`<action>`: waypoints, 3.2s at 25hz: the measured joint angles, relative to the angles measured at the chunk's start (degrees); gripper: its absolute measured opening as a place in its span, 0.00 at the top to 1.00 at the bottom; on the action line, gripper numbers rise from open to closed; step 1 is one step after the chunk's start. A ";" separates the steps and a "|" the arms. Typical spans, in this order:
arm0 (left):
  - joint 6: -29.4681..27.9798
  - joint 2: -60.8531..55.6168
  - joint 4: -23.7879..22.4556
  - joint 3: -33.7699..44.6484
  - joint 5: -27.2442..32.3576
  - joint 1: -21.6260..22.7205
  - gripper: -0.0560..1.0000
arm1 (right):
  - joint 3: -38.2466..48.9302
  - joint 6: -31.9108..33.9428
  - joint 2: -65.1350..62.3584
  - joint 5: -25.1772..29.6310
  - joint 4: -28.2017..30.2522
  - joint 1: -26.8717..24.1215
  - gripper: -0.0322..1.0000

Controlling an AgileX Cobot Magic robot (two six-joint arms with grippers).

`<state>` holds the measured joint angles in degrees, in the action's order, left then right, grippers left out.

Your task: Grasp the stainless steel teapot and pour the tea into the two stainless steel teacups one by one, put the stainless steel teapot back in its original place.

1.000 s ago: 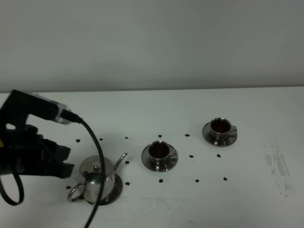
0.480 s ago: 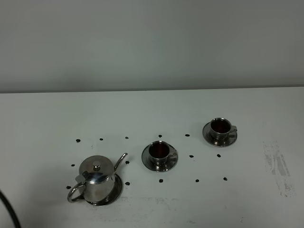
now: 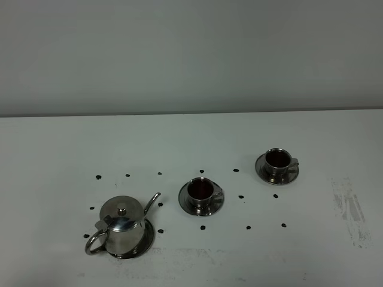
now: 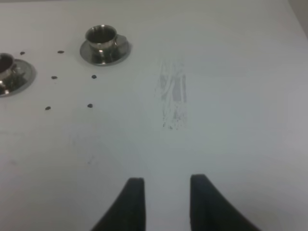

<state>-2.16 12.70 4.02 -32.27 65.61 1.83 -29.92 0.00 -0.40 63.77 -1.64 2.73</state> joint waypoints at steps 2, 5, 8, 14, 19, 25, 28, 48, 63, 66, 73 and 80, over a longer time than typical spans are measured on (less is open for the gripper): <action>-0.19 -1.65 -0.50 1.23 -0.70 0.00 0.62 | 0.00 0.00 0.00 0.00 0.00 0.00 0.75; -0.28 -3.77 -0.63 2.88 -2.60 0.00 0.62 | 0.00 0.00 0.00 0.00 0.00 0.00 0.75; -0.25 -5.18 -0.68 4.02 -3.44 0.00 0.62 | 0.00 0.00 0.00 0.00 0.00 0.00 0.75; -0.15 -8.33 -0.75 6.22 -4.56 0.00 0.62 | 0.00 0.00 0.00 0.00 0.00 0.00 0.75; -0.02 -11.05 -0.75 6.25 -4.81 0.00 0.62 | 0.00 0.00 0.00 0.00 0.00 0.00 0.75; 1.06 -12.94 0.31 6.25 -4.80 0.00 0.62 | 0.00 0.00 0.00 0.00 0.00 0.00 0.75; 1.13 -12.94 0.48 6.25 -4.80 0.00 0.62 | 0.00 0.00 0.00 0.00 0.00 0.00 0.75; 1.23 -12.94 0.48 6.25 -4.80 0.00 0.62 | 0.00 0.00 0.00 0.00 0.00 0.00 0.75; 1.23 -12.94 0.48 6.25 -4.80 0.00 0.62 | 0.00 0.00 0.00 0.00 0.00 0.00 0.75; 1.23 -12.94 0.48 6.25 -4.80 0.00 0.62 | 0.00 0.00 0.00 0.00 0.00 0.00 0.75; 1.28 -12.94 0.48 6.25 -4.80 0.00 0.62 | 0.00 0.00 0.00 0.00 0.00 0.00 0.75; 1.28 -12.94 0.48 6.25 -4.80 0.00 0.62 | 0.00 0.00 0.00 0.00 0.00 0.00 0.75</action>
<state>-0.87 -0.24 4.50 -26.03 60.81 1.83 -29.92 0.00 -0.40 63.77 -1.64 2.73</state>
